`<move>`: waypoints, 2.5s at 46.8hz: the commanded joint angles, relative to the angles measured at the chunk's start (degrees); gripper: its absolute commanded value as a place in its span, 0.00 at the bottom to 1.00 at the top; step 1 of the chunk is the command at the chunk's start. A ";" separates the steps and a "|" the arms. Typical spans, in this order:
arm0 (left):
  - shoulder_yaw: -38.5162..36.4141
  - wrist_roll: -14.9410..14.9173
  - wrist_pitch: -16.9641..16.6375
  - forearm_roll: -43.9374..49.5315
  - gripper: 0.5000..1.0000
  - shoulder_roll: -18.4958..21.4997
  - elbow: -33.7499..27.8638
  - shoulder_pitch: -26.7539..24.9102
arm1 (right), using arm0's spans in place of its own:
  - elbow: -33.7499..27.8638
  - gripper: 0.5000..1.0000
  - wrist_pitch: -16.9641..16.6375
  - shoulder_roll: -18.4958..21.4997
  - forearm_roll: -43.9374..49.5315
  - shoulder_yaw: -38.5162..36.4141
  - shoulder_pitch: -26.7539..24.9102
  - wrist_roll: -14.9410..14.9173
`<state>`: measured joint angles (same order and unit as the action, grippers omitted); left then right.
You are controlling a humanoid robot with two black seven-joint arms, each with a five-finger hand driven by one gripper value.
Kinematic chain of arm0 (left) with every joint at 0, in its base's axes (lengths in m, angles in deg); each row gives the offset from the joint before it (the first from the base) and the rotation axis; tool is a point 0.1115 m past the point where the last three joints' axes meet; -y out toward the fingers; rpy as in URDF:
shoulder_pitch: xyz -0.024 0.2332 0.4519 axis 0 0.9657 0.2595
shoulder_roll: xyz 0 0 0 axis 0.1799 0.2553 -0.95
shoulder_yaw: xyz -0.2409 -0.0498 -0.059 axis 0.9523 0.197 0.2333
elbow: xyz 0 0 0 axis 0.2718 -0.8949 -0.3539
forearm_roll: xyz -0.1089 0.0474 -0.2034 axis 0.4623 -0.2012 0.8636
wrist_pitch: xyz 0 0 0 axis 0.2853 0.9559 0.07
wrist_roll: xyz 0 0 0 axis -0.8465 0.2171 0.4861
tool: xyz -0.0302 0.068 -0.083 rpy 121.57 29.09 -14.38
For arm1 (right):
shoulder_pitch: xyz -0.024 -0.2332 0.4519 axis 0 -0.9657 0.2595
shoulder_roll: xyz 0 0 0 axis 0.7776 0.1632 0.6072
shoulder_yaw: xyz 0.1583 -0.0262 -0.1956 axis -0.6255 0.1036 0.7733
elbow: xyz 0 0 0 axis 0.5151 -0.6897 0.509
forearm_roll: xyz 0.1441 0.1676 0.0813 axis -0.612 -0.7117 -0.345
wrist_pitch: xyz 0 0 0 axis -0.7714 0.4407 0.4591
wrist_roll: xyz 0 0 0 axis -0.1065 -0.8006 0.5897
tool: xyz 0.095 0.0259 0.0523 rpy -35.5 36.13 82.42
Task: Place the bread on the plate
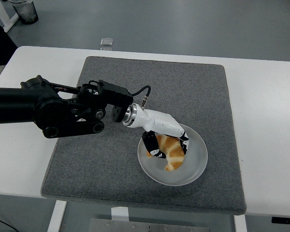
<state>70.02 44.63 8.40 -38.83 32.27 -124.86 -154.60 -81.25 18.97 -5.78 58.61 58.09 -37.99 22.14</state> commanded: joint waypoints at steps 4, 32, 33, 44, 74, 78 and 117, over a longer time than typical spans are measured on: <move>0.15 0.02 0.02 0.56 0.74 0.00 -0.10 0.35 | 0.00 0.90 0.00 0.00 0.00 0.00 0.00 0.00; 11.66 -0.07 3.00 20.41 0.99 0.97 -0.46 -1.50 | 0.00 0.90 0.00 0.00 0.00 0.00 0.00 0.00; 12.71 -0.16 3.79 22.60 0.99 0.97 -0.28 -1.50 | 0.00 0.90 0.00 0.00 0.00 0.00 0.00 0.00; 22.30 -0.34 6.09 44.31 1.00 1.58 7.44 -0.97 | 0.00 0.90 0.00 0.00 0.00 0.00 0.00 0.00; 32.14 -2.53 1.87 88.27 1.00 3.43 32.32 7.54 | 0.00 0.90 0.00 0.00 0.00 0.00 0.00 0.00; 36.09 -3.59 1.87 89.50 0.99 3.34 33.29 11.23 | 0.00 0.90 0.00 0.00 0.00 0.00 0.00 0.00; 54.30 -4.91 5.64 97.33 1.00 -2.46 37.42 24.60 | 0.00 0.90 0.00 0.00 0.18 0.00 0.00 0.00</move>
<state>124.30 39.71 13.36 58.53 29.81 -87.42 -129.92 -81.25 18.97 -5.78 58.87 57.98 -37.99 22.14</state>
